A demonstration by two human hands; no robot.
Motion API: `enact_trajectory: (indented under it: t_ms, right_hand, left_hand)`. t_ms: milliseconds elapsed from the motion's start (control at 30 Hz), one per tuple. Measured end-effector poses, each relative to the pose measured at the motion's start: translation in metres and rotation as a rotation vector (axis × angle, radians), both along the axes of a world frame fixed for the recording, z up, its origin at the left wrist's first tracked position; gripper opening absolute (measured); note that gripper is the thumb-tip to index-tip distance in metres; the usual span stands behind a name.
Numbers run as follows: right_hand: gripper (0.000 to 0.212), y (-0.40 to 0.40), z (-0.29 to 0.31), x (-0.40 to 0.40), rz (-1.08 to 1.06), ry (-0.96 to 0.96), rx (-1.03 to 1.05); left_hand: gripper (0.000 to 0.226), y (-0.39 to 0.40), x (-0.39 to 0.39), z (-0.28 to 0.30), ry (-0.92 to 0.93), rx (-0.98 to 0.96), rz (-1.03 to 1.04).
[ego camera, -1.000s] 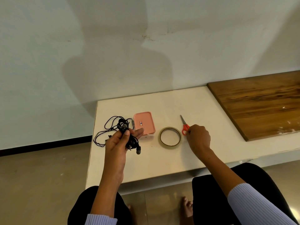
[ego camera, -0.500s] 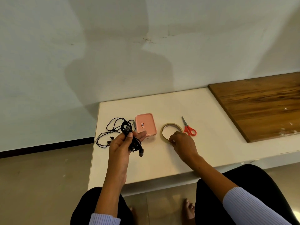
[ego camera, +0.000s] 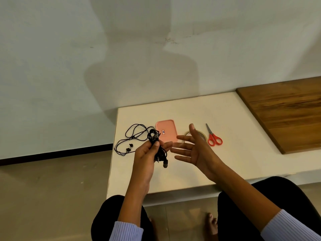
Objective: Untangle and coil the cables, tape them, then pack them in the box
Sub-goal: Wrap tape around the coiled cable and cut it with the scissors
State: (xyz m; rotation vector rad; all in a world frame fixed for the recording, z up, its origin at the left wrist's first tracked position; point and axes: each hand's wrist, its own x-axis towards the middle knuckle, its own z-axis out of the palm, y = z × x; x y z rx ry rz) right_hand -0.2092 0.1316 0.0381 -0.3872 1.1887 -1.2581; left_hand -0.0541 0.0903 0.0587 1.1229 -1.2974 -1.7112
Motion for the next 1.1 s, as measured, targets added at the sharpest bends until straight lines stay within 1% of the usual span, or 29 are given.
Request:
enact_trajectory:
  t_ms: [67,200,333,400,467,567,633,767,833,900,967,1100]
  right_hand:
    - [0.059,-0.001,0.001,-0.002,-0.015,-0.015,-0.007]
    - [0.033,0.0,-0.005,-0.008,-0.001,0.106,-0.024]
    - [0.03,0.002,-0.007,-0.009,-0.073,0.056,-0.019]
    - [0.028,0.003,-0.006,-0.009,-0.12,0.078,-0.028]
    - [0.027,0.005,-0.002,-0.005,-0.176,0.167,-0.06]
    - [0.023,0.007,0.003,0.004,-0.237,0.383,-0.127]
    - [0.022,0.008,0.004,0.011,-0.254,0.502,-0.161]
    - [0.025,0.008,0.011,0.018,-0.277,0.595,-0.229]
    - [0.027,0.009,0.017,0.019,-0.242,0.543,-0.256]
    - [0.031,0.01,0.02,0.021,-0.19,0.392,-0.254]
    - [0.032,0.011,0.019,0.025,-0.171,0.297,-0.221]
    - [0.033,0.011,0.015,0.031,-0.199,0.271,-0.169]
  left_hand:
    - [0.023,0.0,0.0,-0.002,-0.033,-0.013,-0.01]
    - [0.024,-0.002,0.002,-0.003,-0.048,-0.027,-0.014]
    - [0.025,-0.002,0.002,-0.005,-0.065,-0.042,-0.02]
    - [0.025,-0.003,0.001,-0.007,-0.077,-0.034,-0.005]
    - [0.026,-0.004,0.0,-0.01,-0.097,-0.004,0.017]
    - [0.024,-0.005,-0.002,-0.012,-0.117,0.064,0.065]
    - [0.022,-0.005,-0.003,-0.012,-0.145,0.068,0.084]
    - [0.02,-0.001,-0.003,-0.014,-0.221,0.017,0.107]
    - [0.02,0.001,-0.003,-0.014,-0.241,-0.036,0.099]
    - [0.018,0.004,-0.005,-0.013,-0.223,-0.082,0.06]
    - [0.017,0.007,-0.007,-0.013,-0.234,-0.126,0.049]
    - [0.019,0.009,-0.009,-0.018,-0.295,-0.225,0.079]
